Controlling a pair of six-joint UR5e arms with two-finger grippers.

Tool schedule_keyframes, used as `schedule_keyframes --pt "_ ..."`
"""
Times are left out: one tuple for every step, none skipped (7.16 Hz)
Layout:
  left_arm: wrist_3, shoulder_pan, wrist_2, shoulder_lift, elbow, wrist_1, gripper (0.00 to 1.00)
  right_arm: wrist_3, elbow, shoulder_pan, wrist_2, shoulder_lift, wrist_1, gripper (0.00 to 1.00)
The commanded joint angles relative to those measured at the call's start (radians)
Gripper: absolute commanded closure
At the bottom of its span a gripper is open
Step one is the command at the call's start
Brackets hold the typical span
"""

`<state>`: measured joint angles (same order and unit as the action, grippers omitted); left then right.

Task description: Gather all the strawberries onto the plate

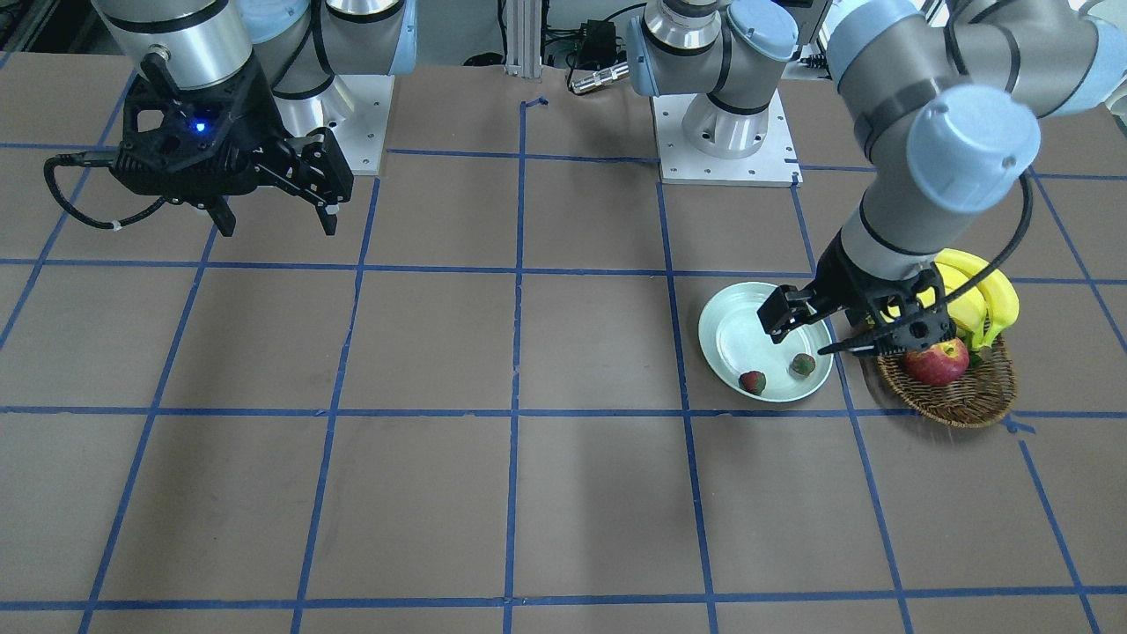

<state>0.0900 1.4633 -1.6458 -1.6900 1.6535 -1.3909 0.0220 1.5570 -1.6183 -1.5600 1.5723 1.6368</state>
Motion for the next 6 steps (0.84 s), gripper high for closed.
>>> schedule_keyframes --pt "-0.006 0.075 0.011 0.113 -0.029 -0.037 0.00 0.001 0.005 -0.003 0.001 0.002 0.000 0.00" --pt "-0.009 0.084 0.009 0.159 -0.032 -0.110 0.00 0.001 0.009 -0.003 0.003 0.003 0.000 0.00" --pt "-0.054 0.084 0.011 0.211 -0.034 -0.181 0.00 0.001 0.009 -0.003 0.003 0.003 0.002 0.00" --pt "-0.071 0.086 0.018 0.225 -0.026 -0.191 0.00 0.001 0.009 -0.003 0.003 0.003 0.002 0.00" --pt "-0.073 0.086 0.053 0.230 -0.023 -0.197 0.00 0.001 0.009 -0.003 0.003 0.003 0.000 0.00" --pt "-0.075 0.086 0.055 0.230 -0.023 -0.197 0.00 0.001 0.009 -0.003 0.001 0.005 0.000 0.00"
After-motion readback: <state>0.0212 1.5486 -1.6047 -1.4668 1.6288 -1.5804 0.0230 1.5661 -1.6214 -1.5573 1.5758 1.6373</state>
